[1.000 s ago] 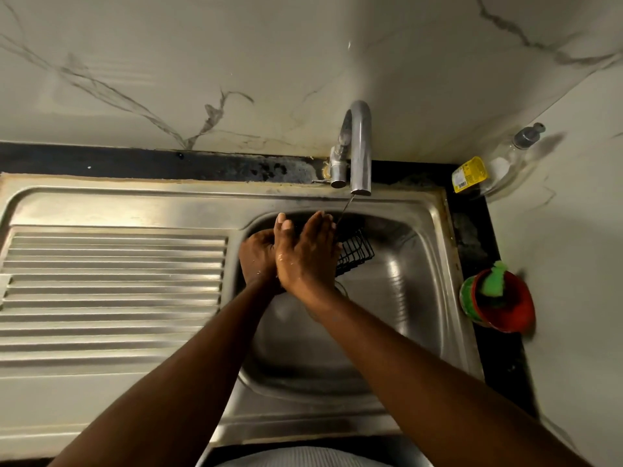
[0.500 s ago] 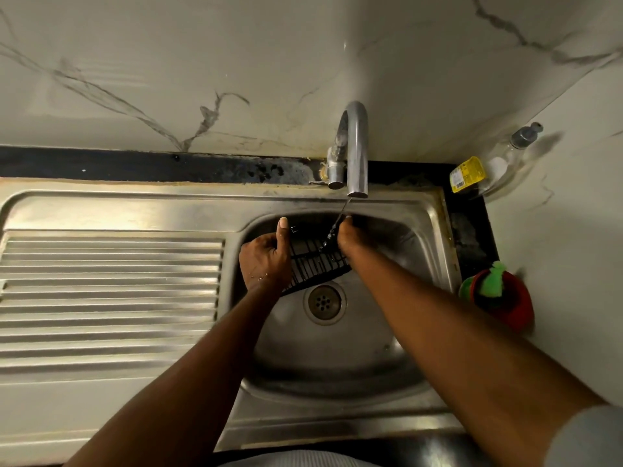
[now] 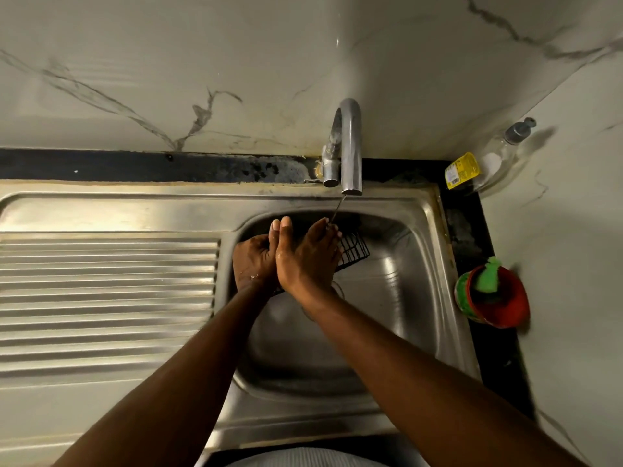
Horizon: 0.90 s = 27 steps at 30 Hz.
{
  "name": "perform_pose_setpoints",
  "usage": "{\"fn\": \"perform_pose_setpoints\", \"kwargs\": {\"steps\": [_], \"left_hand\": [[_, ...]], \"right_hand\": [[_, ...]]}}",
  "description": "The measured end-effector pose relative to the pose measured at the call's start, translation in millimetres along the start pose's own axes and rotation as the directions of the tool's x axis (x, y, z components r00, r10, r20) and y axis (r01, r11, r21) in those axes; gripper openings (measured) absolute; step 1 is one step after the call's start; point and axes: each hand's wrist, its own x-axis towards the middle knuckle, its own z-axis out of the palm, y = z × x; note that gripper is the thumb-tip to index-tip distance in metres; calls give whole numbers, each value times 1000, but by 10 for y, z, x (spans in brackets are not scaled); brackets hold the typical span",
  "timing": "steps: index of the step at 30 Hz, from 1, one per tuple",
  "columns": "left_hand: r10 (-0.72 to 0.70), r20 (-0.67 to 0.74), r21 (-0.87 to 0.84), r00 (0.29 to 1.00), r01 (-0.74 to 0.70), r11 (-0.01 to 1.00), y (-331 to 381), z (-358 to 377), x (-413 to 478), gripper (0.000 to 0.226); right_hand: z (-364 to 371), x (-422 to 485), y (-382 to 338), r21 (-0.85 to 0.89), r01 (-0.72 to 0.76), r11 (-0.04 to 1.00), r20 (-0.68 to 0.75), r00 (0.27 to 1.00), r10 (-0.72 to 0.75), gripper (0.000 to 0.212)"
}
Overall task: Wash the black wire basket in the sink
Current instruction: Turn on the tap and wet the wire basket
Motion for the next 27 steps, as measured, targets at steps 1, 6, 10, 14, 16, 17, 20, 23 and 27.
{"fn": "perform_pose_setpoints", "kwargs": {"steps": [1,6,10,14,16,17,20,23,27], "left_hand": [[7,-5,5,1000,-7,1000,41,1,19,64],[52,-41,6,998,-52,999,36,9,-12,77],[79,-36,50,996,-77,996,-39,8,-86,75],[70,-50,51,996,-67,996,-70,40,-94,80],[43,-80,37,996,-40,999,-62,47,-79,79],[37,-85,40,996,-34,999,-65,41,-75,79],[28,-70,68,997,-23,997,-112,23,-72,75],[31,-73,69,997,-26,997,-110,18,-98,73],[1,-57,32,998,1,999,-112,15,-105,71]], "right_hand": [[-29,42,5,22,-13,1000,-16,1000,13,96],[-192,863,304,125,-363,923,50,932,360,94],[-172,1343,965,208,-478,854,171,877,449,75],[-225,1273,984,143,-422,895,122,905,407,67],[-233,1294,871,57,-385,921,93,921,379,61],[-229,1264,817,16,-375,927,83,924,372,61],[-155,1016,708,-53,-294,954,40,954,296,64],[-73,526,526,-72,-128,989,33,991,131,68],[52,-29,248,-110,21,994,47,999,-16,75]]}}
